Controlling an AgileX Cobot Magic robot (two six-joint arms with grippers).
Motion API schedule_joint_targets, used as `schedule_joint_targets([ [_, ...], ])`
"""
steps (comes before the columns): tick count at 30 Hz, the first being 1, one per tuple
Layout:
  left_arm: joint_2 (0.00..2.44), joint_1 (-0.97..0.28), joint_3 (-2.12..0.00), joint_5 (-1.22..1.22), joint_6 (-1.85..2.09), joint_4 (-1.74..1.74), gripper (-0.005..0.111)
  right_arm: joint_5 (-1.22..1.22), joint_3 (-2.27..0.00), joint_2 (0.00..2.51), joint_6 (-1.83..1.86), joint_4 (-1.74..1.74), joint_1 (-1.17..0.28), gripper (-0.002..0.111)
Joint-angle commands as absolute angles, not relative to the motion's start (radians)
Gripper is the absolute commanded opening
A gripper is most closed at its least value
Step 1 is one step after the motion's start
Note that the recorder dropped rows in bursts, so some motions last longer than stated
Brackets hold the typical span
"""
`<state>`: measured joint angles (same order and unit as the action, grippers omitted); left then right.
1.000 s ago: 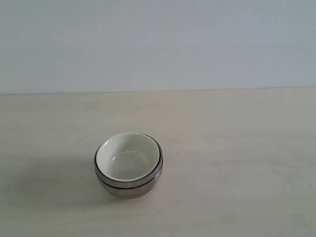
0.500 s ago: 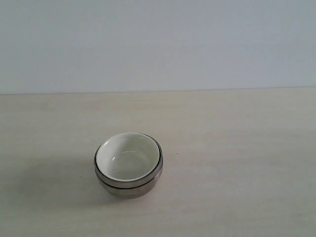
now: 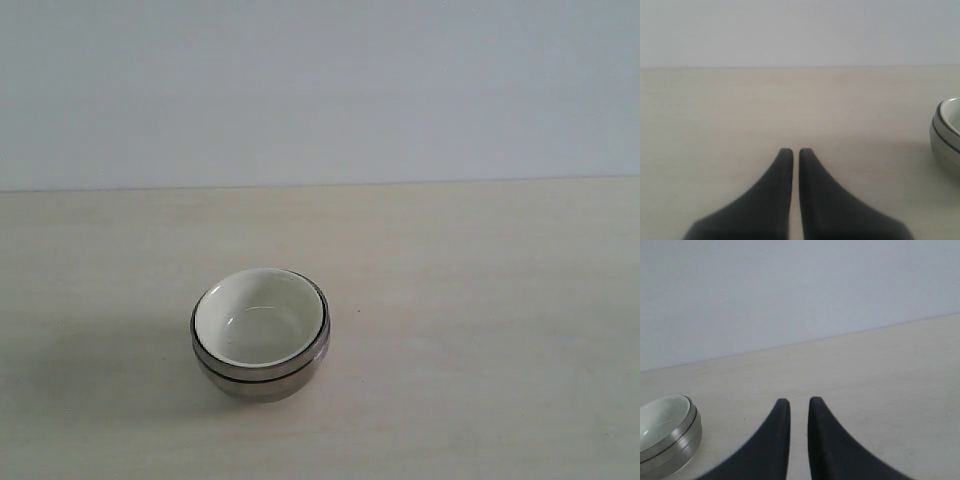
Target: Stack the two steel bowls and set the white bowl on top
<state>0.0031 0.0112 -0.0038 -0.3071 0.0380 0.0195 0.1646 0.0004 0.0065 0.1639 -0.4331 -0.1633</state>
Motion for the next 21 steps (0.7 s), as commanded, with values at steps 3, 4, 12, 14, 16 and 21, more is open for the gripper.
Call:
schedule_joint_targets([
  [3, 0.0, 0.014, 0.0, -0.306, 0.031, 0.017, 0.004, 0.187, 0.0, 0.0, 0.165, -0.435, -0.159, 0.009],
  [4, 0.0, 0.014, 0.0, -0.306, 0.031, 0.017, 0.004, 0.198, 0.0, 0.0, 0.171, -0.435, -0.159, 0.009],
  [12, 0.0, 0.014, 0.0, -0.306, 0.031, 0.017, 0.004, 0.29, 0.0, 0.0, 0.126, -0.277, -0.159, 0.009],
  [14, 0.0, 0.014, 0.0, -0.306, 0.031, 0.017, 0.004, 0.308, 0.0, 0.0, 0.085, -0.22, -0.159, 0.009],
  [16, 0.0, 0.014, 0.0, -0.306, 0.031, 0.017, 0.004, 0.334, 0.0, 0.0, 0.026, -0.151, -0.159, 0.009],
  [21, 0.0, 0.014, 0.0, -0.306, 0.031, 0.017, 0.004, 0.345, 0.0, 0.0, -0.017, -0.072, -0.159, 0.009],
])
